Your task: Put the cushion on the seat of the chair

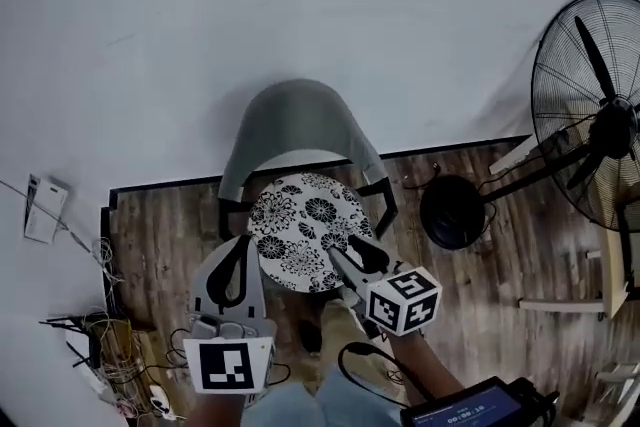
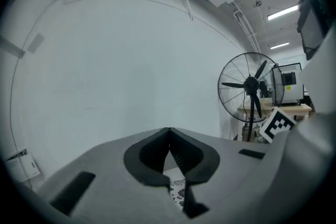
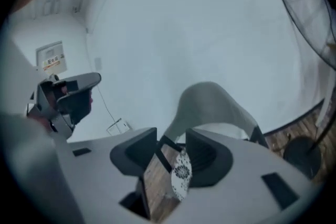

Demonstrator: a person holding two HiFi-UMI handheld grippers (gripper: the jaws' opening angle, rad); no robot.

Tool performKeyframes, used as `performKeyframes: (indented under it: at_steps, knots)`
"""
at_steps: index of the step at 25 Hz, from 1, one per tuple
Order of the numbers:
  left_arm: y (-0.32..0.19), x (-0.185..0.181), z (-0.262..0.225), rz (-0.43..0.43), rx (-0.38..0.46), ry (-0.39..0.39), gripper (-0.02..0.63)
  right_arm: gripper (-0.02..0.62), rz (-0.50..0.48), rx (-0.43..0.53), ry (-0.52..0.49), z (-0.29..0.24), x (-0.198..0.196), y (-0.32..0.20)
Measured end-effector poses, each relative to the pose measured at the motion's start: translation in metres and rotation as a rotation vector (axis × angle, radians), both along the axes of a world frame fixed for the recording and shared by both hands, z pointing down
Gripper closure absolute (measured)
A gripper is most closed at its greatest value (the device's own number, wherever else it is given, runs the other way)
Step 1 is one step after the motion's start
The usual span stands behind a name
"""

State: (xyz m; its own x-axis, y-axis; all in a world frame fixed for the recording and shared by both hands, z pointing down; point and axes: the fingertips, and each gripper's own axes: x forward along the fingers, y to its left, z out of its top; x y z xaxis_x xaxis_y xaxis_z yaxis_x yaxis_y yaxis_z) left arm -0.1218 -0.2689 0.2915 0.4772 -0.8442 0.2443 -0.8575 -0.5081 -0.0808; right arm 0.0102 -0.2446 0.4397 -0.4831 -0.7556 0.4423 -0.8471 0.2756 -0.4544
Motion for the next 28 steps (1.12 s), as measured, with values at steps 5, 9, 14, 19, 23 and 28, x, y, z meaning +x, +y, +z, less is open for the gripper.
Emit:
performKeyframes:
  at_steps: [5,9,14,19,23,28]
  knots:
    - [0.011,-0.022,-0.059,-0.048,0.136,0.045,0.597,0.497,-0.029,0.338,0.170,-0.130,-0.041,-0.012]
    - [0.019,-0.041,-0.089,-0.081,0.201,0.073,0.597,0.571,-0.034,0.514,0.264,-0.194,-0.066,-0.005]
    - [0.025,-0.055,-0.110,-0.102,0.260,0.098,0.597,0.589,-0.008,0.607,0.364,-0.220,-0.076,0.003]
    - [0.038,-0.058,-0.119,-0.097,0.275,0.102,0.597,0.591,0.021,0.636,0.408,-0.230,-0.078,0.012]
    - [0.042,-0.057,-0.119,-0.093,0.274,0.101,0.597,0.591,0.022,0.630,0.412,-0.232,-0.082,0.016]
    - [0.046,-0.054,-0.120,-0.082,0.285,0.102,0.597,0.591,0.024,0.637,0.414,-0.233,-0.085,0.022]
